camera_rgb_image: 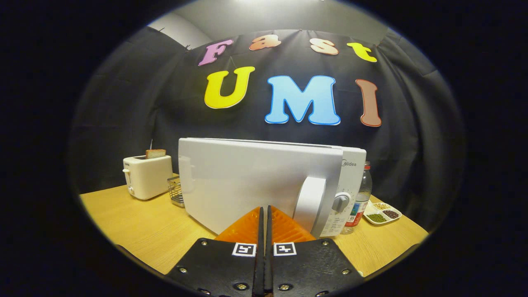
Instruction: Open the microwave, put the food inside, and close the microwave door.
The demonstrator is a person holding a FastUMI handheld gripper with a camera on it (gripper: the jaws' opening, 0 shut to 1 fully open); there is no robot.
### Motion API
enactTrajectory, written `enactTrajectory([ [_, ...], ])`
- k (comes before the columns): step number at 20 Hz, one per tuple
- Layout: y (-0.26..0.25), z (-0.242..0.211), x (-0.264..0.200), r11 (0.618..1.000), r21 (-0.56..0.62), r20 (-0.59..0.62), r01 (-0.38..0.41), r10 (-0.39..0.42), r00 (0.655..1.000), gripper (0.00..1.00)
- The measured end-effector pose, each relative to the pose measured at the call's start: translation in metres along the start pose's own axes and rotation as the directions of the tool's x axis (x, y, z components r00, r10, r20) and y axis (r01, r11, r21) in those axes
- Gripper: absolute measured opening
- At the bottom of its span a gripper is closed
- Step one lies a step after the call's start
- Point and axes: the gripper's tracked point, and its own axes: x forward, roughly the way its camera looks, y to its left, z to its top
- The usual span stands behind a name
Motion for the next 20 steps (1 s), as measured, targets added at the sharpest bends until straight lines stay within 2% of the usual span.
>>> enactTrajectory([
  [14,-0.039,-0.003,0.084,0.990,-0.017,-0.052,0.141,-0.142,0.989,0.01],
  [20,-0.037,-0.003,0.076,0.992,0.002,-0.100,0.127,-0.126,0.987,0.05],
])
